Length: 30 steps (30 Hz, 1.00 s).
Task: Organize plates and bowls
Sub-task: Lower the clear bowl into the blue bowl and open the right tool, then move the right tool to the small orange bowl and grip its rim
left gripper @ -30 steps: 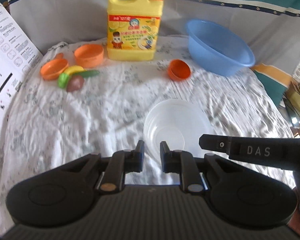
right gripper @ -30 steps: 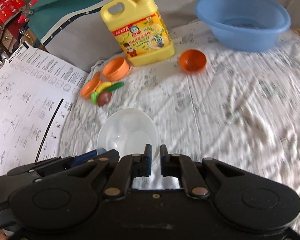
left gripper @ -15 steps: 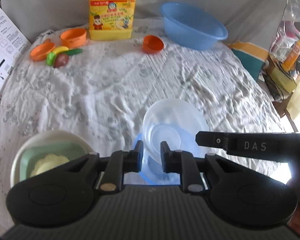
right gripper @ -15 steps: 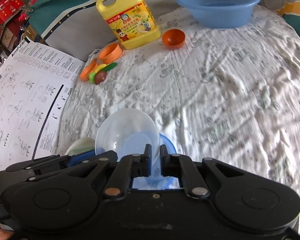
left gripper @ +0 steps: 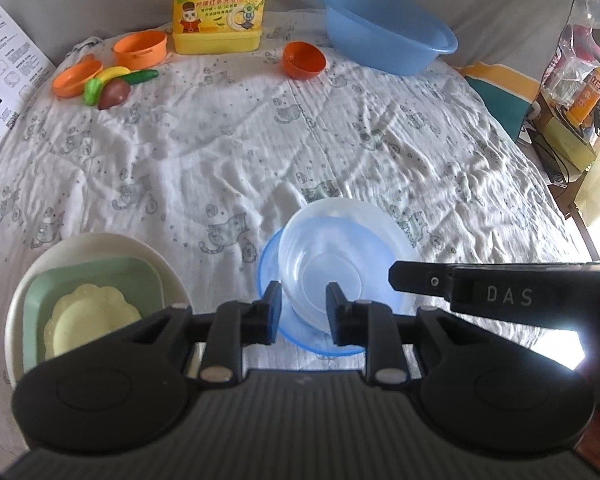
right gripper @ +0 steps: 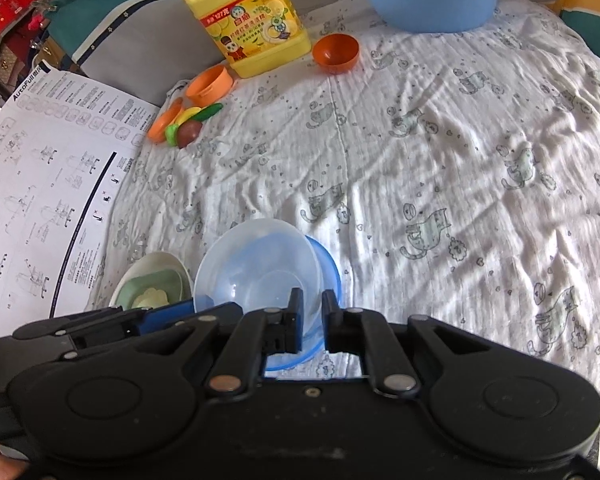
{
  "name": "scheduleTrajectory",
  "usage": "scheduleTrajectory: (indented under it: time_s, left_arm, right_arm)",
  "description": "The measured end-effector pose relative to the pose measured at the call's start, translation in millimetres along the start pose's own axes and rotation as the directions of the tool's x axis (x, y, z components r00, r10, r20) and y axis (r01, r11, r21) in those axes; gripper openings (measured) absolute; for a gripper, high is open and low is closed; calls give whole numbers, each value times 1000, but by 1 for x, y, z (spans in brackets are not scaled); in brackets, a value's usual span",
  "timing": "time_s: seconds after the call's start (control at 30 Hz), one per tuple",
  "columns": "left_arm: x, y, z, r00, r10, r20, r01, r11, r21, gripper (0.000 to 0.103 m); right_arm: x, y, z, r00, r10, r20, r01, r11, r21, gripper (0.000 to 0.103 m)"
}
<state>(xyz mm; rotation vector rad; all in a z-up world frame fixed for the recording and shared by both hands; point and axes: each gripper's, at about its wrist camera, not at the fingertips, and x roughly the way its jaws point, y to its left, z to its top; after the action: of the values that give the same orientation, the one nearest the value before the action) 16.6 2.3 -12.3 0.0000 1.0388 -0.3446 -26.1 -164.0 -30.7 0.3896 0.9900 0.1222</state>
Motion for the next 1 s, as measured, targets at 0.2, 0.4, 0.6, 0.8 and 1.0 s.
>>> scheduleTrajectory:
  time_s: [0.2, 0.4, 0.6, 0.8, 1.0]
  left_arm:
    - [-14, -1, 0, 995, 68, 67, -70, 997, 18, 64]
    - [-26, 11, -1, 990, 80, 118, -79, 997, -13, 103]
    - [-21, 17, 0, 992, 86, 96, -83, 996, -33, 103]
    - [-17, 22, 6, 991, 97, 96, -94, 995, -32, 103]
    - [-11, 27, 24, 987, 113, 112, -111, 994, -19, 103]
  right_arm:
    - [-6, -2, 4, 999, -26, 42, 26, 1000, 2, 29]
    - [-19, -7, 7, 992, -54, 113, 55, 998, -1, 89]
    - [-20, -4, 9, 989, -60, 131, 65, 997, -34, 103]
    - [-16, -11, 14, 990, -67, 126, 71, 997, -23, 103]
    - [-12, -19, 24, 987, -85, 134, 86, 996, -3, 103]
